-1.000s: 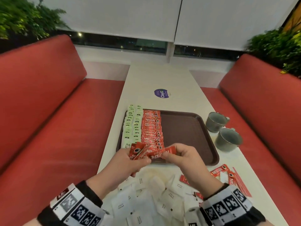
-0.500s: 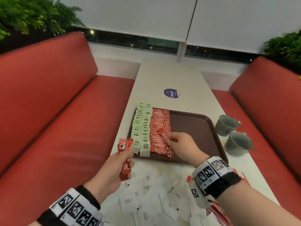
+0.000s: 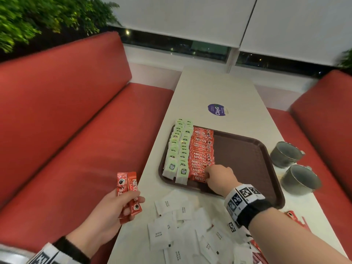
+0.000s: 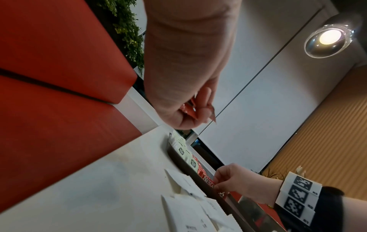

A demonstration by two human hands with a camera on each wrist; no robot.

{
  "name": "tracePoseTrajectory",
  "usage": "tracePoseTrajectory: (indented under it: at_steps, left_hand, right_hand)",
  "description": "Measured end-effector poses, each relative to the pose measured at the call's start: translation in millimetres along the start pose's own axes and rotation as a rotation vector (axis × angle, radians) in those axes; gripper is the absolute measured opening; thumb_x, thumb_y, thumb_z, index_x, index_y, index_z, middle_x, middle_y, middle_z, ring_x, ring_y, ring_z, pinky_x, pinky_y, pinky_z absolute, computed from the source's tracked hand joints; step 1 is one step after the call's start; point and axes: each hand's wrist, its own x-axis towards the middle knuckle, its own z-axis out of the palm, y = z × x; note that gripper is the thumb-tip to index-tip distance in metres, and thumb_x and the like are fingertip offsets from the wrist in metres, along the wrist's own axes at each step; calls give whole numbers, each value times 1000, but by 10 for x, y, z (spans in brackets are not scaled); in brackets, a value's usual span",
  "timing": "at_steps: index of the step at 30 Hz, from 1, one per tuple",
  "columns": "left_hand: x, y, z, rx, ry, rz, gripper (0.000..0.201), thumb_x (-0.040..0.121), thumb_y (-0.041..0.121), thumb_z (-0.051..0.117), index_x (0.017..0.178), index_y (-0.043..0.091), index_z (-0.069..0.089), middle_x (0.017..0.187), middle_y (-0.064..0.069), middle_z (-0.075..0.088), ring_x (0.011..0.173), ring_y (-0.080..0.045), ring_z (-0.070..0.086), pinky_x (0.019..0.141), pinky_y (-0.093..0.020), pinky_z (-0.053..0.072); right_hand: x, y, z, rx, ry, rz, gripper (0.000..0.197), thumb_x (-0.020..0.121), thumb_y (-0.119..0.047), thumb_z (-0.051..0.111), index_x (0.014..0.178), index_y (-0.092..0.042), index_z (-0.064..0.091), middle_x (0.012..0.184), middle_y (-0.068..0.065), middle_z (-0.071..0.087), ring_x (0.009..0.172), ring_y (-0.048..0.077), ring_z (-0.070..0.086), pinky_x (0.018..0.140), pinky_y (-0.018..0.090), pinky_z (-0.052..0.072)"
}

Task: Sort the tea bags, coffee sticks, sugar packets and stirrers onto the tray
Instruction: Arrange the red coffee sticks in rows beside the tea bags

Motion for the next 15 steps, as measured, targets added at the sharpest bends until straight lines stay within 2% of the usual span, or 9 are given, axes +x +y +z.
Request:
tracePoseTrajectory:
  at_steps: [3,6,9,12,15]
  left_hand:
    - [-11,-1,22,20,-47,0,4,88,5,59,89,3,56,47,1,52,42,-11,31,40,-21,35]
    - [10,-12,55,16,-90,-16,9,84,1,63,84,6,55,49,1,41,43,-11,29,41,-22,35]
    - [23,10,106,20,-130,-24,15,81,0,66,90,6,56,57,0,42,41,-9,30,42,-23,36]
    - [23,68,185,27,-167,-5,18,80,2,68,92,6,55,57,1,45,41,-8,32,42,-22,37]
    - [13,134,266,28,-180,32,15,81,2,68,87,7,55,54,3,47,41,-8,32,43,-22,37]
  right_hand:
    - [9,-5,21,-12,15,-25,14,91,-12,46,87,-22,53,91,-2,60,91,23,56,91,38,36]
    - [30,-18,43,-16,29,-43,10,92,-16,48,87,-23,51,98,0,63,96,24,57,92,38,37]
    - [40,-27,51,-10,54,-47,7,94,-20,49,88,-24,50,98,-1,62,97,24,57,93,38,37]
    - [16,-51,46,-6,101,-42,8,94,-24,49,87,-24,47,94,-2,57,94,23,55,90,37,37]
    - [-117,-158,-31,176,199,-80,9,93,-26,52,86,-23,56,92,-5,60,86,18,55,85,35,43]
